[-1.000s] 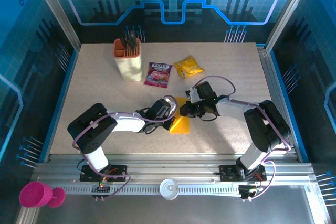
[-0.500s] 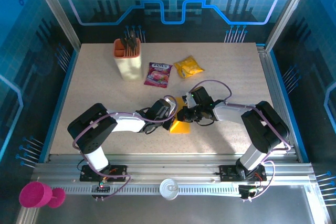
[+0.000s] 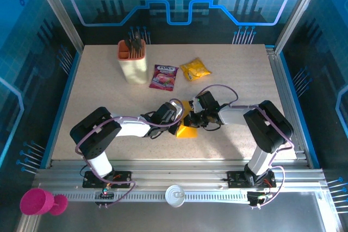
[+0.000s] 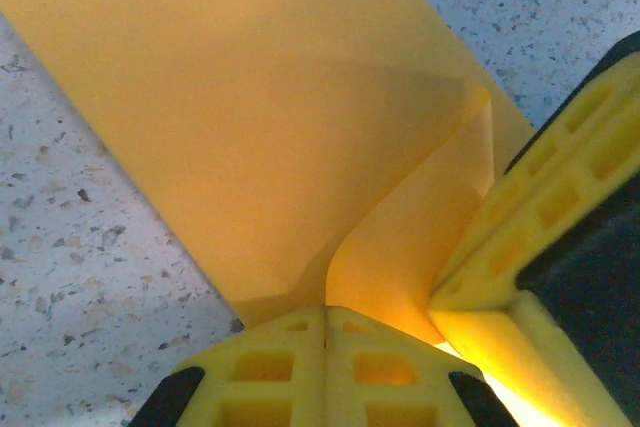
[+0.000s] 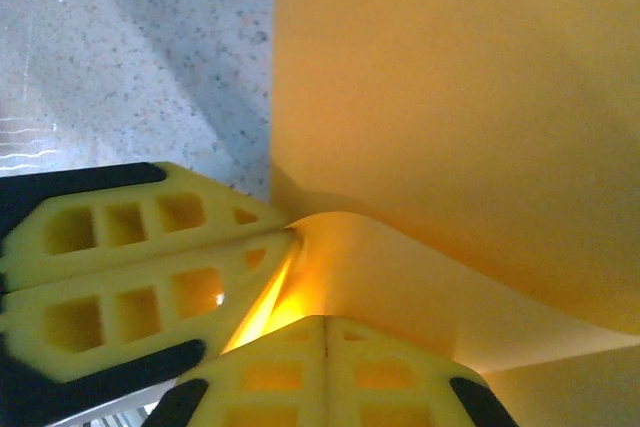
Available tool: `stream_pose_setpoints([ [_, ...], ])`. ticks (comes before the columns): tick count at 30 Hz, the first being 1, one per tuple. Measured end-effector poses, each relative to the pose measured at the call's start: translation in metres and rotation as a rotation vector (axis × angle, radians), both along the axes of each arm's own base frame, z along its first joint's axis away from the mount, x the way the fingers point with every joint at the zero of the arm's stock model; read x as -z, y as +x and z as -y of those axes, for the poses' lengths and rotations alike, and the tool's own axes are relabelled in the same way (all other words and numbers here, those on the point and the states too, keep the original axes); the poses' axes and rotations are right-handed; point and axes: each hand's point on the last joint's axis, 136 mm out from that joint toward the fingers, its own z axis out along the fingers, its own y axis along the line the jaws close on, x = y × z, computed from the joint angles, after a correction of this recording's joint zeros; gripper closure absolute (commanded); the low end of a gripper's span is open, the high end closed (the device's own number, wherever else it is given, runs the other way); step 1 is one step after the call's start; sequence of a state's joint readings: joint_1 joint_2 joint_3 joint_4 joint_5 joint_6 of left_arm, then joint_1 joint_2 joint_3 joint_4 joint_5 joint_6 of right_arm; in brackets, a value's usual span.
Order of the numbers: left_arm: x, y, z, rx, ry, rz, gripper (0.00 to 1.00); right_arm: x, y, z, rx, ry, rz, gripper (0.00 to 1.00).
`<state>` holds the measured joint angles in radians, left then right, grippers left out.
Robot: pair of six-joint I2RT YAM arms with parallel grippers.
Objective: Fold a paper plane with a square sheet of paper (pick it up from the middle)
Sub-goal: Fold the triangle a second time at the center of the table.
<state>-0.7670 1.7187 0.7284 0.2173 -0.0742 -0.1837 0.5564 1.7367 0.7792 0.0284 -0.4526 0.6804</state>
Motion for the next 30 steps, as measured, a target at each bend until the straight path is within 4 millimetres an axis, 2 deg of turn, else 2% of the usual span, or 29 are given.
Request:
stream_pose_setpoints([
  [3,0.000,0.000,0.000,-0.001,0.001,-0.001,1.00,0.008,0.001,0.002,0.006,-0.008,-0.017,1.00],
  [10,0.000,0.003,-0.003,-0.010,0.000,-0.001,0.99,0.009,0.004,0.003,0.009,0.012,-0.007,1.00],
  [13,-0.004,0.003,-0.006,-0.020,-0.002,-0.002,0.83,0.009,0.005,0.002,0.008,0.024,0.002,1.00],
  [16,-0.018,0.005,-0.010,-0.047,-0.023,0.000,0.78,0.009,0.005,0.002,0.008,0.027,0.005,1.00],
  [19,-0.038,0.007,-0.010,-0.058,-0.064,0.023,0.79,0.009,0.005,0.002,0.007,0.029,0.006,1.00],
  [23,-0.054,-0.001,0.000,-0.036,-0.114,0.028,0.89,0.009,0.005,0.002,0.008,0.031,0.007,1.00],
  [27,-0.050,-0.025,0.016,0.025,-0.125,-0.005,1.00,0.009,0.005,0.002,0.009,0.033,0.009,1.00],
  [30,-0.046,-0.039,0.026,0.074,-0.125,-0.019,1.00,0.009,0.005,0.002,0.008,0.036,0.009,1.00],
])
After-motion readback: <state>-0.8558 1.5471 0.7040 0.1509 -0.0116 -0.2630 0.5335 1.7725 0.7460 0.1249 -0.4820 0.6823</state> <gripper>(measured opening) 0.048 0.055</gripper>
